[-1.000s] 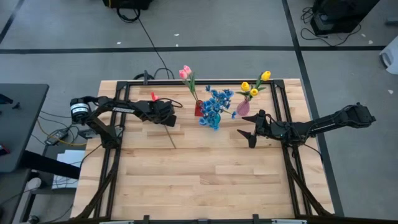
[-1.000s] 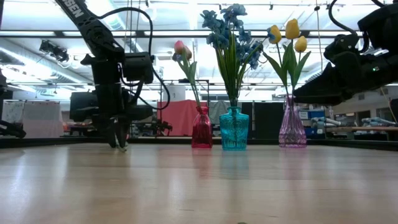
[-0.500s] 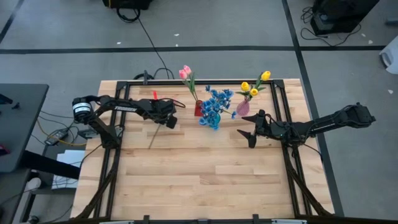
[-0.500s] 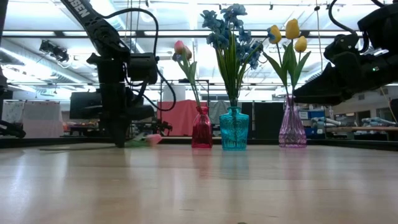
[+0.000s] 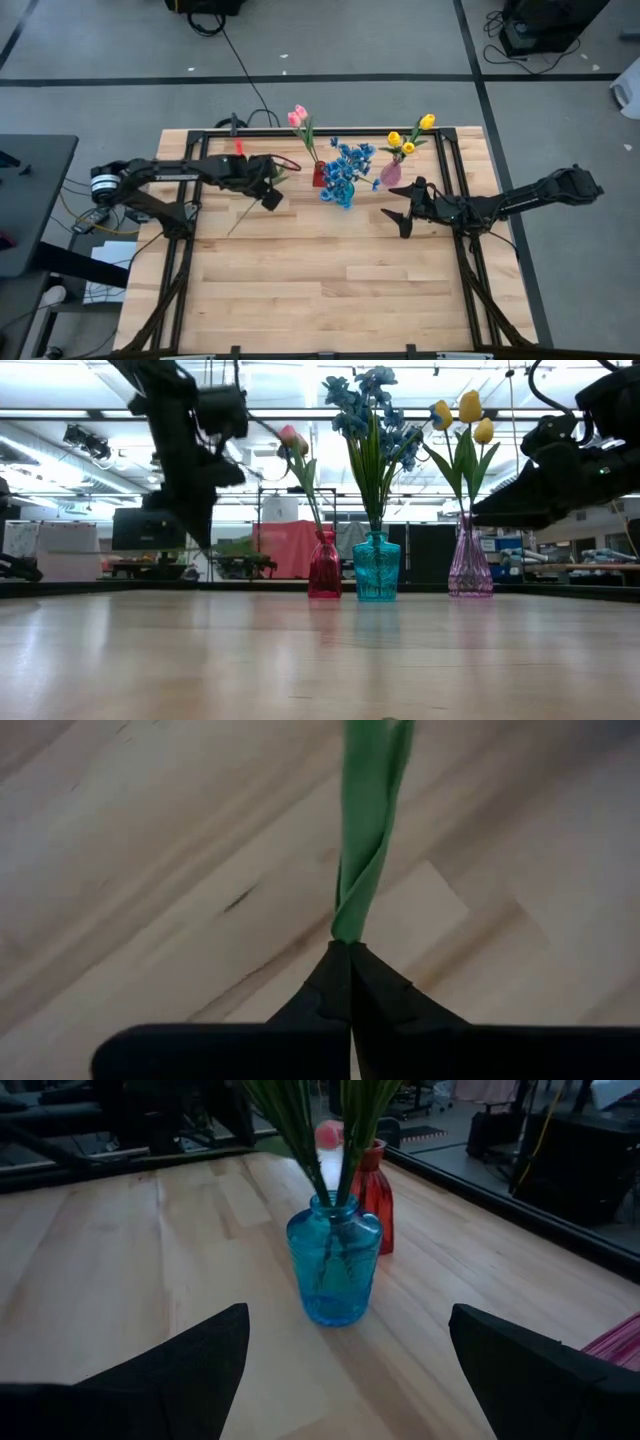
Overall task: Sort flowers into vase by color
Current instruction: Put the pink flower into the red vase
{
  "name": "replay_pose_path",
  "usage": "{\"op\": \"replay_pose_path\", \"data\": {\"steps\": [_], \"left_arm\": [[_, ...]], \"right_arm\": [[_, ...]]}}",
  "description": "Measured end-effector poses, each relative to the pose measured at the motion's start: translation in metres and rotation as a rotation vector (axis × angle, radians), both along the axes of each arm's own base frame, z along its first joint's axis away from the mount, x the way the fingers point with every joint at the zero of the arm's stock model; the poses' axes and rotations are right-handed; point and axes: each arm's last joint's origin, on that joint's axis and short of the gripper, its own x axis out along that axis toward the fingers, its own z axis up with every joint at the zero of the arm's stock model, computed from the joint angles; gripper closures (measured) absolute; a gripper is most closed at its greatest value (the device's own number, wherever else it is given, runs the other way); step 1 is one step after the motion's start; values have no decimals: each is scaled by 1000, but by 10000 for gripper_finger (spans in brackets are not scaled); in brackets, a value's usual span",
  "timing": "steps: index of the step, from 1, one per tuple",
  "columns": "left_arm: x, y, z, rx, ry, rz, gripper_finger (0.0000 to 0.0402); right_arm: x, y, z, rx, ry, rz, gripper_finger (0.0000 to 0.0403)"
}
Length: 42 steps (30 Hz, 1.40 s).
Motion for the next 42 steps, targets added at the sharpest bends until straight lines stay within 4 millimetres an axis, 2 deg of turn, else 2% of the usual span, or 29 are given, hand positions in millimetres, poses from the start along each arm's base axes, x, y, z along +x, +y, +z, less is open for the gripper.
{"op": "replay_pose_path", "data": {"steps": [7,11,14,22,29,32,35,42], "left_arm": [[-7,-28,17,51,-21,-190,401],[-1,-46,23,124,-62,-397,401],[9,-50,34,252,-175,-454,400],[28,-45,54,508,-355,-381,400],[38,-42,74,626,-560,-269,399],[42,-40,79,678,-603,-203,399],[51,-39,78,724,-639,-174,399],[80,-35,76,897,-777,-186,399]], "right_arm": [[0,3,-1,44,-9,11,48],[1,3,3,53,-54,-3,48],[2,2,9,45,-127,-46,48],[6,2,27,-6,-238,-41,48],[19,4,79,-201,-344,4,48],[21,5,94,-268,-359,5,48],[22,5,97,-286,-358,4,48],[23,2,90,-271,-279,-55,48]]}}
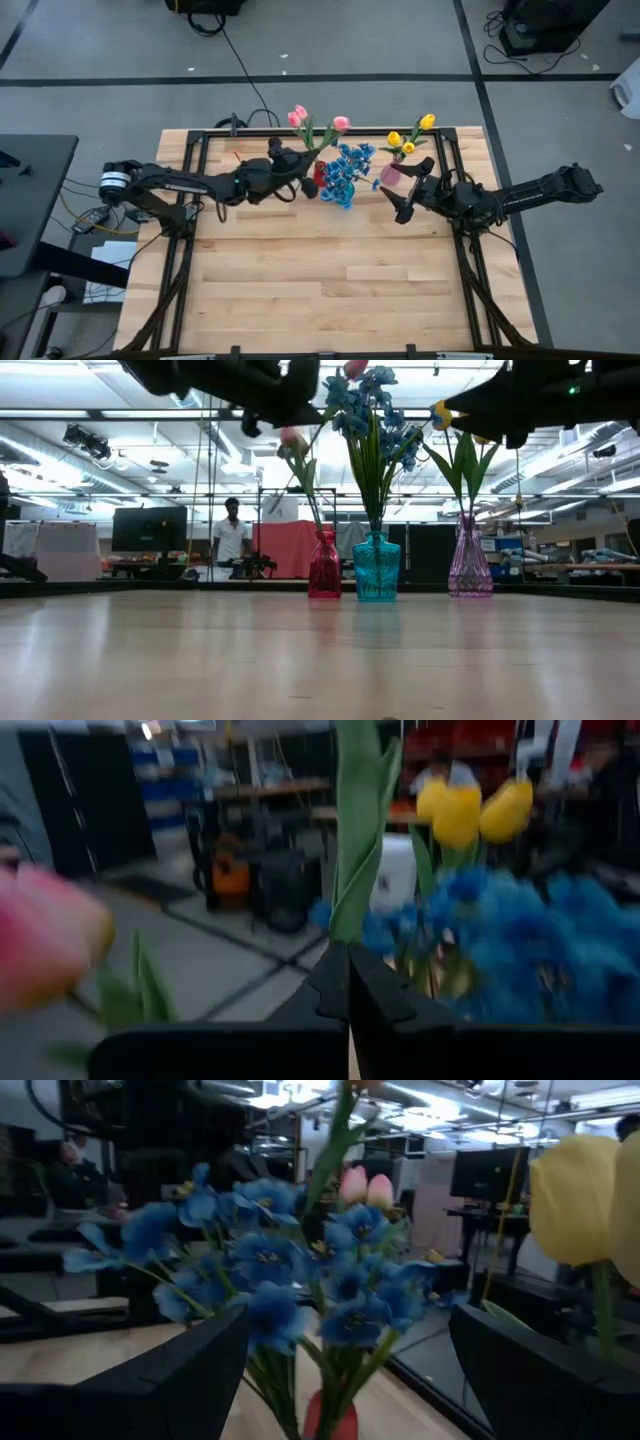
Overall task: Sort flowers into vase by color
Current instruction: Put the pink flower into the red vase
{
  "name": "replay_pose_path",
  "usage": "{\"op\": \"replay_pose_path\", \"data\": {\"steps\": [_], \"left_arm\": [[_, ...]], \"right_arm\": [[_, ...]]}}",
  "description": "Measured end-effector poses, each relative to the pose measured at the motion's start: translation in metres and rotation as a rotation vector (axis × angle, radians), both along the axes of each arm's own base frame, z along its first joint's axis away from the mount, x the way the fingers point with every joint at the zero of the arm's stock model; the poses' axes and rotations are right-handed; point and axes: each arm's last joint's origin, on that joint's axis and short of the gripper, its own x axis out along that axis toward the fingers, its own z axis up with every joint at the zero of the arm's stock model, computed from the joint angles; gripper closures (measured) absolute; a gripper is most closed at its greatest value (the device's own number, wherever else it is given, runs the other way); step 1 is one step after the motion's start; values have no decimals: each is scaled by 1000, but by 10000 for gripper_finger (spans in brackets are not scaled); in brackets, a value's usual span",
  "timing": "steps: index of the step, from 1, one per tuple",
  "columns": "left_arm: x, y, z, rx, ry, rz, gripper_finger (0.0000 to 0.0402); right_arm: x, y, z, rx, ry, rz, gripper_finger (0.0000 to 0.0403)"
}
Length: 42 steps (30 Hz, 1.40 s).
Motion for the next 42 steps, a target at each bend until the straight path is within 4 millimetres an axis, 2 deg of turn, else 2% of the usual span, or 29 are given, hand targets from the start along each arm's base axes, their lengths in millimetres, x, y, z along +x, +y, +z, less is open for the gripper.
{"op": "replay_pose_path", "data": {"steps": [8,19,24,42], "left_arm": [[19,17,-11,120,-117,23,399],[29,46,-30,184,-244,31,399],[31,51,-35,197,-295,15,399],[40,55,-60,248,-211,27,399]], "right_arm": [[1,1,-1,-24,18,43,48],[1,1,-1,-25,21,44,48],[1,1,-1,-25,21,43,48],[1,1,-2,-28,27,46,48]]}}
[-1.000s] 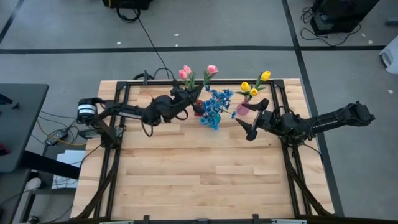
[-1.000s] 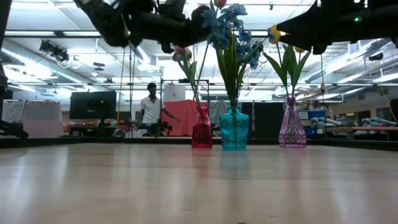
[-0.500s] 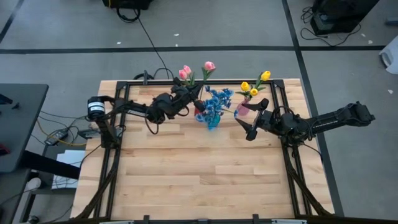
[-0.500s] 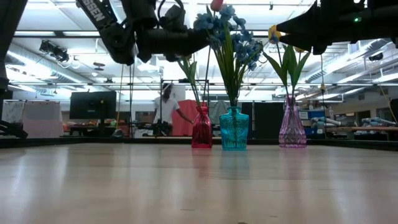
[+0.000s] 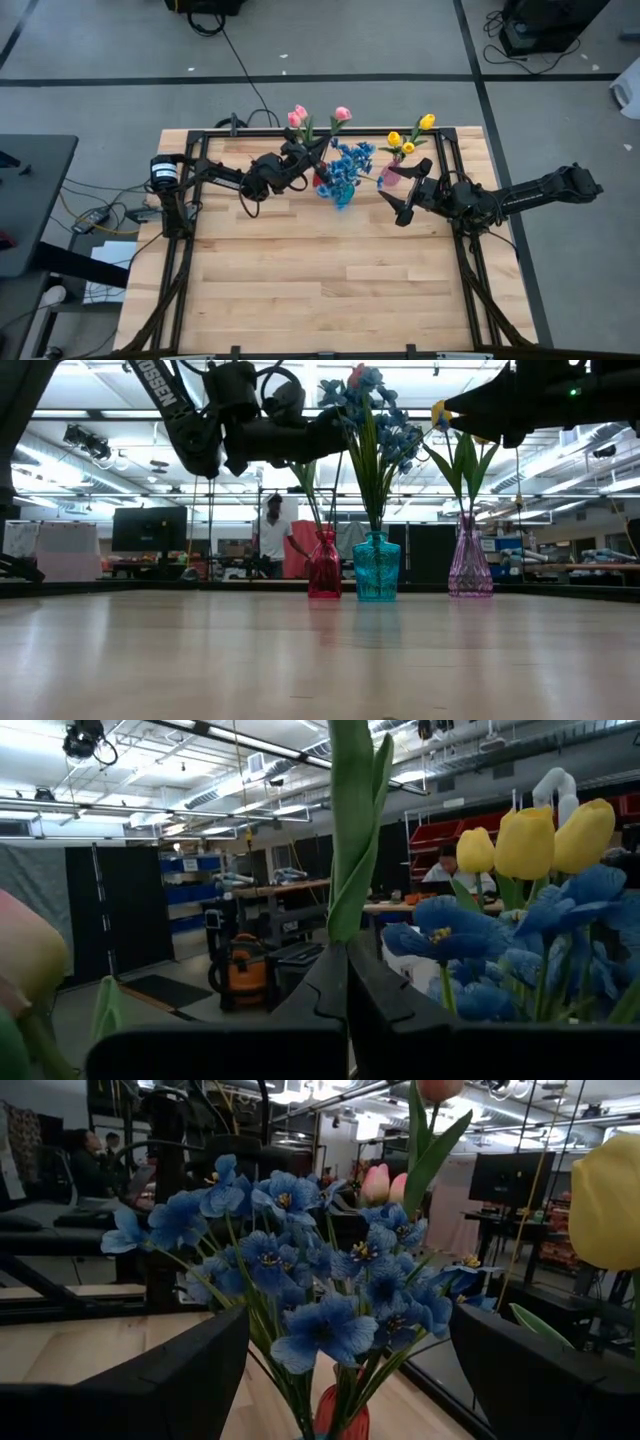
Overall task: Sort flowers into vase by color
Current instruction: Put the pink flower into the red vase
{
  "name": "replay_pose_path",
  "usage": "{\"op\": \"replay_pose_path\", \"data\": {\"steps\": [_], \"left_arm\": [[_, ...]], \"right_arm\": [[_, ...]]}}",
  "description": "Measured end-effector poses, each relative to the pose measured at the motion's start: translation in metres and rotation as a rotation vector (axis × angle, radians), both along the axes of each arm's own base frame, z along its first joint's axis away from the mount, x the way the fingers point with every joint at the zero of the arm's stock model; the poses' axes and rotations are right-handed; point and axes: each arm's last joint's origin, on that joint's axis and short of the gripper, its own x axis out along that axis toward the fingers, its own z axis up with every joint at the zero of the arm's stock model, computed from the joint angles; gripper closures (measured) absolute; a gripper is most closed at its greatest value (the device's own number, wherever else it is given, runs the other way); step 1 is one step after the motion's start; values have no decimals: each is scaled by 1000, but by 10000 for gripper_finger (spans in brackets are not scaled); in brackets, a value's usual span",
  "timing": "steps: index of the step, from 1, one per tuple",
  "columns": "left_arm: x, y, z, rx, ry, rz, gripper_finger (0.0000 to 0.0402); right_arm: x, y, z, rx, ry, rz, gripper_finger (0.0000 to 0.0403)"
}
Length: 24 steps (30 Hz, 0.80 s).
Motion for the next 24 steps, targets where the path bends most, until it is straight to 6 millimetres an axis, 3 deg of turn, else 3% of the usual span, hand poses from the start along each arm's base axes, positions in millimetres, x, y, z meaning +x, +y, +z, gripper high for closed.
{"op": "replay_pose_path", "data": {"steps": [16,24], "left_arm": [[8,-12,-18,-63,179,-27,394],[7,-15,-21,-99,200,89,394]], "right_arm": [[0,0,0,0,2,0,48],[0,0,-1,-1,8,0,48]]}}
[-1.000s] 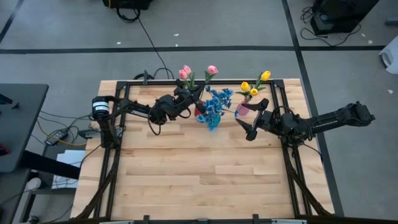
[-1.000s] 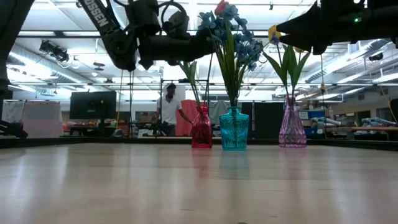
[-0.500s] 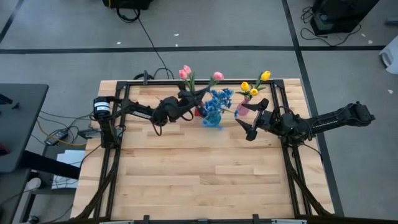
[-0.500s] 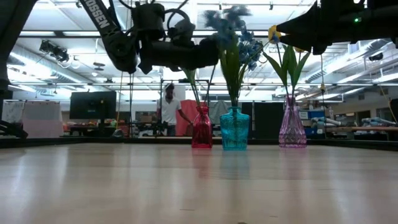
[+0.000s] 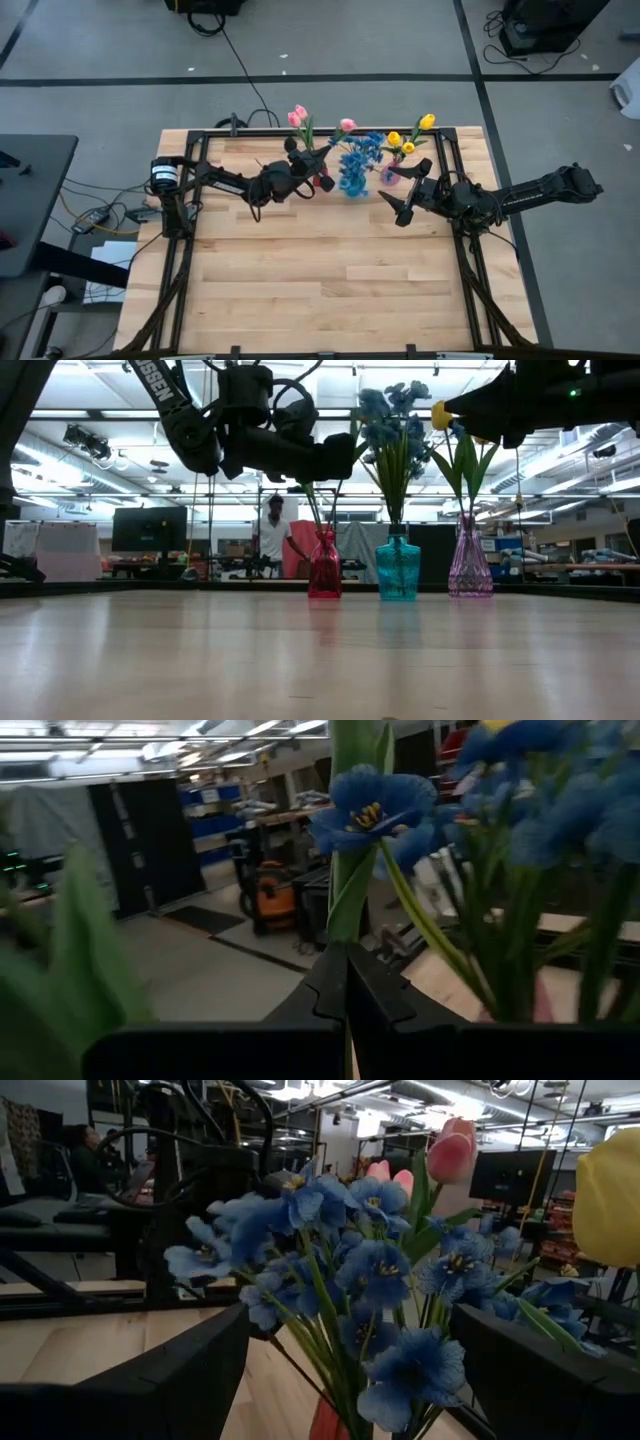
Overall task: Sort flowers into vase by color
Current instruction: Put the pink flower into the red vase, then return to Home Position
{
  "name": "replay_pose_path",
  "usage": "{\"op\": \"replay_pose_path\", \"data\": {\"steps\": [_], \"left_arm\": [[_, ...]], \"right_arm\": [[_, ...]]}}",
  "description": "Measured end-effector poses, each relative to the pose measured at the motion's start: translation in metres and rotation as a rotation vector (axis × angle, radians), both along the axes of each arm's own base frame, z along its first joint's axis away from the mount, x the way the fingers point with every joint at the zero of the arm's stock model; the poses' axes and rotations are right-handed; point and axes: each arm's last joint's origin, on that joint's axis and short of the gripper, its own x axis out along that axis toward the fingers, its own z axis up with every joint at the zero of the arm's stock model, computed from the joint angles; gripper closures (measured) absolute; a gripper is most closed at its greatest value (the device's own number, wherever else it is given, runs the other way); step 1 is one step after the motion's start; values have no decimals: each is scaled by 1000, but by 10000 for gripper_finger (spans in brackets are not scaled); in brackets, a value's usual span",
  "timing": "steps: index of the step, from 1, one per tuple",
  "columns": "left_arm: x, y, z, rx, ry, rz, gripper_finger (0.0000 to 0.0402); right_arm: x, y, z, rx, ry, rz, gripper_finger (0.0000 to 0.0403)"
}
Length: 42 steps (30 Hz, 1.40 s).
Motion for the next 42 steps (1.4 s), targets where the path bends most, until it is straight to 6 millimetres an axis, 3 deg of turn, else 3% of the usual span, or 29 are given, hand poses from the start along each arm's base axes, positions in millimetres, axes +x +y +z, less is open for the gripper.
{"op": "replay_pose_path", "data": {"steps": [8,14,21,32,36,42], "left_arm": [[-5,-7,2,19,-38,23,394],[-20,-11,-12,-18,-86,13,394],[-22,-19,-18,-37,-85,-29,390],[-22,-33,-17,26,-12,-10,301],[-38,-39,-10,32,-21,-25,285],[-92,-44,8,2,-115,-63,286]], "right_arm": [[0,0,-1,-1,11,0,48],[0,0,-1,-1,11,0,48],[0,0,-1,3,6,0,48],[-2,0,-1,16,10,23,48],[-13,0,4,45,-15,71,48],[-28,1,7,64,-40,125,48]]}}
